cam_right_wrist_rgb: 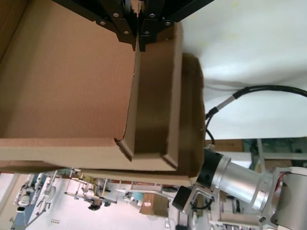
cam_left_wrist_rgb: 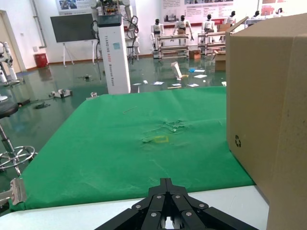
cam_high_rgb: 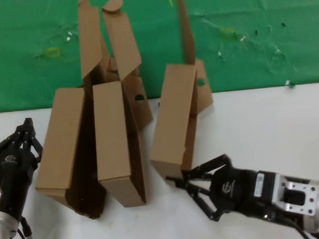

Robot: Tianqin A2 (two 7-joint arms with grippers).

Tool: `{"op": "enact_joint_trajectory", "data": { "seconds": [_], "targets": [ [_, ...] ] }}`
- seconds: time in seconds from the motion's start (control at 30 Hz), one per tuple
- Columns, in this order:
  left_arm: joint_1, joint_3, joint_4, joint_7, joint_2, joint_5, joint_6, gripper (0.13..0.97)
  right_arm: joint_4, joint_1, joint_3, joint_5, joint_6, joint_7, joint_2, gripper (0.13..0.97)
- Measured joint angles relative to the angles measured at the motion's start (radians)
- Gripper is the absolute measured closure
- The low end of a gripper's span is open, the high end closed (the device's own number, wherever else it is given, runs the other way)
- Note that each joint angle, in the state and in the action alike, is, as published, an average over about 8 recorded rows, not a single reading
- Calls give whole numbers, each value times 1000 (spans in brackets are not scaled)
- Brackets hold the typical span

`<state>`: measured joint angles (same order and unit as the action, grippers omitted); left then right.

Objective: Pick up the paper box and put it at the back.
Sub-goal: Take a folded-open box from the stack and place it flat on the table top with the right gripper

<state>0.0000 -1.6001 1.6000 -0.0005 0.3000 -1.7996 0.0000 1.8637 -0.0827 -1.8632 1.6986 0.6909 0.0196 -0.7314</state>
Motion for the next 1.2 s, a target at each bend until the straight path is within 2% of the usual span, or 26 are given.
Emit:
{"op": "enact_joint_trajectory", "data": {
  "seconds": [0.3, 0.57, 0.87, 1.2],
  "targets": [
    [0, 0, 0, 0, 0, 0, 0, 954, 161, 24, 74, -168, -41, 225, -120, 945],
    [0, 0, 0, 0, 0, 0, 0, 954, 193, -73, 140, -395, 21, 398, -158, 945],
    [0, 0, 0, 0, 0, 0, 0, 954, 196, -256, 116, -751, 276, 570, -125, 945],
    [0, 0, 0, 0, 0, 0, 0, 954, 159, -494, -42, -1164, 624, 649, 40, 946]
  ]
}}
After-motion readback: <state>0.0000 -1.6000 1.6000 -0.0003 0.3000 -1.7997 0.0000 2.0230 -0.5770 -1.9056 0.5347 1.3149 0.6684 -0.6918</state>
